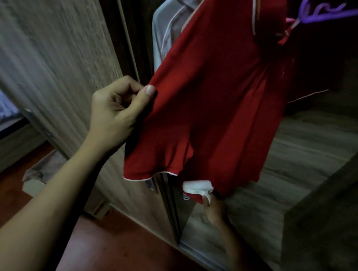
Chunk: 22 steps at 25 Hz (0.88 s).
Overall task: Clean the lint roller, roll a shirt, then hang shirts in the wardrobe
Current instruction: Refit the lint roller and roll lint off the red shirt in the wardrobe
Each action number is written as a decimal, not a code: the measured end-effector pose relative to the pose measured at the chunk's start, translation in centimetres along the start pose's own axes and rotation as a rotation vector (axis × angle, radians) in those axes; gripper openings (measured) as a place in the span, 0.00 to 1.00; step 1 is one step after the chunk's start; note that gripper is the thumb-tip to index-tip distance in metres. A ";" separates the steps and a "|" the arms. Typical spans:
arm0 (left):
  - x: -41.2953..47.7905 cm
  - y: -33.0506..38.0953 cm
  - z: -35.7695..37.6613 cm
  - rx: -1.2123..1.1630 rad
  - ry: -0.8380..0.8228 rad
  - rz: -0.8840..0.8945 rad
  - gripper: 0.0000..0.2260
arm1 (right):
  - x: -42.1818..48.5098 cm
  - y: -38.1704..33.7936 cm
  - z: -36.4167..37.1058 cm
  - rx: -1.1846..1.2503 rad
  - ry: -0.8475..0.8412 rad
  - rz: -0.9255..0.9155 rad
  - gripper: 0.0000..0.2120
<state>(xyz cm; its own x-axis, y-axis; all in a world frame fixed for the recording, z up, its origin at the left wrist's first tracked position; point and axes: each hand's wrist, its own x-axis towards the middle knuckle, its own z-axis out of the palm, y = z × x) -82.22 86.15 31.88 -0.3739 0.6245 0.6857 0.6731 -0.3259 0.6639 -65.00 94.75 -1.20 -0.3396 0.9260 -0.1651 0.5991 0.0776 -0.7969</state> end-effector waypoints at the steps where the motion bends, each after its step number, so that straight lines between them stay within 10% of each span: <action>1: 0.1 0.0 0.0 -0.001 -0.003 0.000 0.10 | 0.1 0.1 -0.2 0.013 0.031 0.012 0.35; 12: -0.2 -0.4 -0.1 -0.028 0.038 0.035 0.10 | 0.8 -16.7 -18.3 0.295 0.543 -0.492 0.09; 19: -0.2 -0.4 -0.1 -0.051 0.036 0.005 0.10 | -0.1 -8.0 -11.0 0.235 0.337 -0.179 0.13; 22: -0.1 -0.4 -0.1 -0.056 0.027 0.001 0.10 | 2.4 -8.3 -14.1 0.243 0.496 -0.186 0.14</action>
<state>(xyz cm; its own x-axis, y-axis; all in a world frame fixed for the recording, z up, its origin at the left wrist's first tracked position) -82.50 86.14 31.52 -0.3913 0.6050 0.6934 0.6370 -0.3657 0.6786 -60.55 101.50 13.24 -0.0081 0.9719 0.2354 0.3582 0.2226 -0.9067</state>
